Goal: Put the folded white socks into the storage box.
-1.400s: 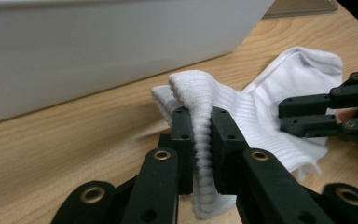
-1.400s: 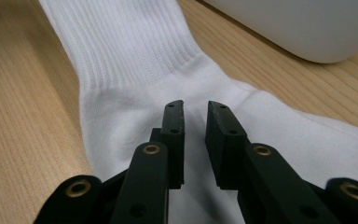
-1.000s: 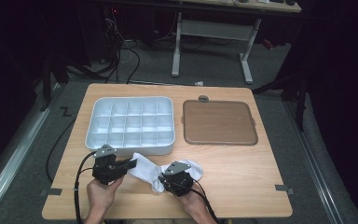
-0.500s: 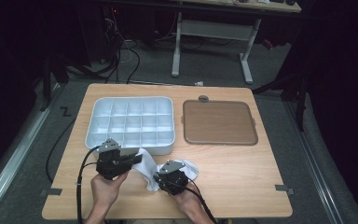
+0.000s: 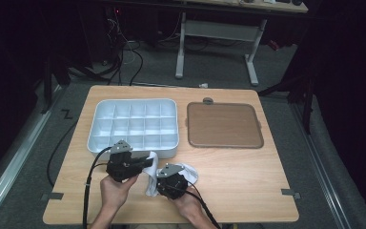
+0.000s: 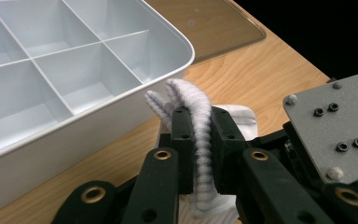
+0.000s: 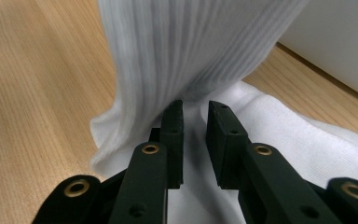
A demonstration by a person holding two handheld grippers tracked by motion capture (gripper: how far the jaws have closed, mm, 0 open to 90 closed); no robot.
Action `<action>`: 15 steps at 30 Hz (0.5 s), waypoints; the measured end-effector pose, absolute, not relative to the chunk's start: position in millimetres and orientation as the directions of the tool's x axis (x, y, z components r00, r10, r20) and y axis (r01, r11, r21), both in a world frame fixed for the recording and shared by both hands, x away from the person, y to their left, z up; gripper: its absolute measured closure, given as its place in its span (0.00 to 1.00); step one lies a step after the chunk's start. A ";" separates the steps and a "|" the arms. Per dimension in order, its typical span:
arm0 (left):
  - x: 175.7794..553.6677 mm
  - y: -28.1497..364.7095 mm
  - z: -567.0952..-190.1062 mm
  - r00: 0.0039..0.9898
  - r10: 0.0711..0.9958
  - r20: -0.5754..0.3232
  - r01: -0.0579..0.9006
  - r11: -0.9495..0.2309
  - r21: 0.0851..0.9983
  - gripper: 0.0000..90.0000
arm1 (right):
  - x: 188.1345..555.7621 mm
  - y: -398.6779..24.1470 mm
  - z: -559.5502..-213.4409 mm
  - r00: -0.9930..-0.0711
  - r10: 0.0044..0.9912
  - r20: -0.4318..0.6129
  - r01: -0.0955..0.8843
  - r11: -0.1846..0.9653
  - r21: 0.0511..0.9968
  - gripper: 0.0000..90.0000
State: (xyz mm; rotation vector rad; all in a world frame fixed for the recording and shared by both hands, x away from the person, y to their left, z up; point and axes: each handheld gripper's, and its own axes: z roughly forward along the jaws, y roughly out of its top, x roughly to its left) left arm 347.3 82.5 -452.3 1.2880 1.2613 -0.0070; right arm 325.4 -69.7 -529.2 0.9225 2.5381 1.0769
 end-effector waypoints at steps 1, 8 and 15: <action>346.9 80.0 -453.8 0.399 0.621 -0.674 0.616 0.363 0.699 0.91 | 326.6 -71.1 -528.9 -0.773 0.632 0.053 0.473 0.520 0.711 0.83; 342.8 77.4 -456.4 0.420 0.655 -0.628 0.598 0.321 0.735 0.91 | 323.9 -86.6 -515.5 -0.753 0.658 0.009 0.460 0.516 0.723 0.77; 344.5 74.7 -457.5 0.419 0.647 -0.637 0.607 0.322 0.726 0.91 | 322.8 -125.0 -504.1 -0.680 0.732 -0.045 0.472 0.484 0.737 0.72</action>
